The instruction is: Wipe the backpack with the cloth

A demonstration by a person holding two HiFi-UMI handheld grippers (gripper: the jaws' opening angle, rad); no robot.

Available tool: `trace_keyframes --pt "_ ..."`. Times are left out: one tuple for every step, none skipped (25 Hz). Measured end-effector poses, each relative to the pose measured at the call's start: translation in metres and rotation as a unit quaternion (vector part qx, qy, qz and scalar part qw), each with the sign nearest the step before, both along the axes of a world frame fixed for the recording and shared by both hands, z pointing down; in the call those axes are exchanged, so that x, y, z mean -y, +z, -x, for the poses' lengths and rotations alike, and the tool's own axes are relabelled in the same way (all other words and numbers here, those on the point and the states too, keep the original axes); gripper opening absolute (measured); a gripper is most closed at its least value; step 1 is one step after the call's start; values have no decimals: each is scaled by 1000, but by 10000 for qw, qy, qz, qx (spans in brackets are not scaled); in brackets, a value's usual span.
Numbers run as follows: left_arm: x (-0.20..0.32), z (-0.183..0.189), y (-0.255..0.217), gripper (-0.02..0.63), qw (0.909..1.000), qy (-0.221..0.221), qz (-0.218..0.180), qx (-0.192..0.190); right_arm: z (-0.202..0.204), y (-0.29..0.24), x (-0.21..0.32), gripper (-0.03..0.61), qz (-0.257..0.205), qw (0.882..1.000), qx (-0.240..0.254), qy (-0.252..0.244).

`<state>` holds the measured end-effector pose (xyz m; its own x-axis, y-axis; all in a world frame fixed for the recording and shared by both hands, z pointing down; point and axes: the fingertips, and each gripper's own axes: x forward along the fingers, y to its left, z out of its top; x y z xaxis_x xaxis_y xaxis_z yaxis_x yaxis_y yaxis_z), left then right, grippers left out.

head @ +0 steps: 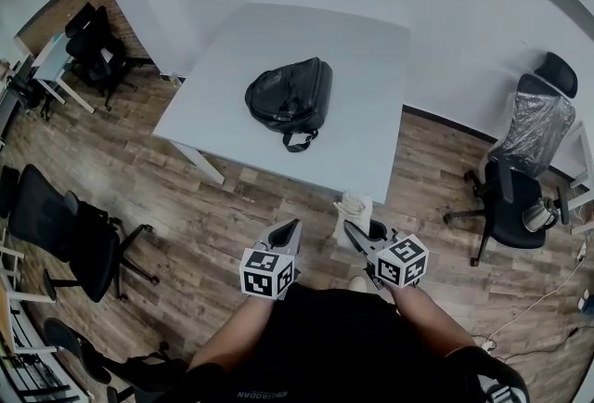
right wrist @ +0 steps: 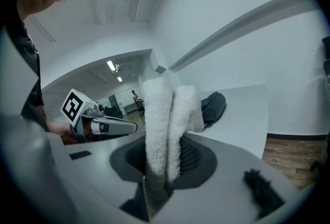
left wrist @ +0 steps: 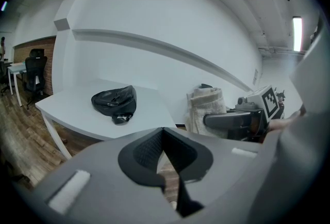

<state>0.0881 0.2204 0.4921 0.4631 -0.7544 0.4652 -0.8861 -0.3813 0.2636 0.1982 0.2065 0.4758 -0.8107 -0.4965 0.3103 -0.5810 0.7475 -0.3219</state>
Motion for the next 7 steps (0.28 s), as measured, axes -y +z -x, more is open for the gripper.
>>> trace_keyframes --pt "0 0 0 6 10000 8 1 -3 1 0 0 92 -9 10000 -7 3" --pt "0 0 0 6 10000 14 3 -6 1 0 -1 92 -13 10000 -17 5" --pt "0 1 0 6 10000 20 1 -9 2 0 -2 92 -12 10000 -27 5" --pt "0 1 0 6 10000 27 -3 -11 2 0 -2 92 -11 10000 -34 3" --pt "1 1 0 7 10000 34 -8 -9 2 0 -3 92 -14 10000 -40 -1" --pt "1 1 -1 7 10000 40 -13 -5 3 -1 -4 92 -22 10000 -46 -6" --pt "2 2 -1 6 10000 45 -17 1 3 -1 -4 92 -32 10000 -52 -11"
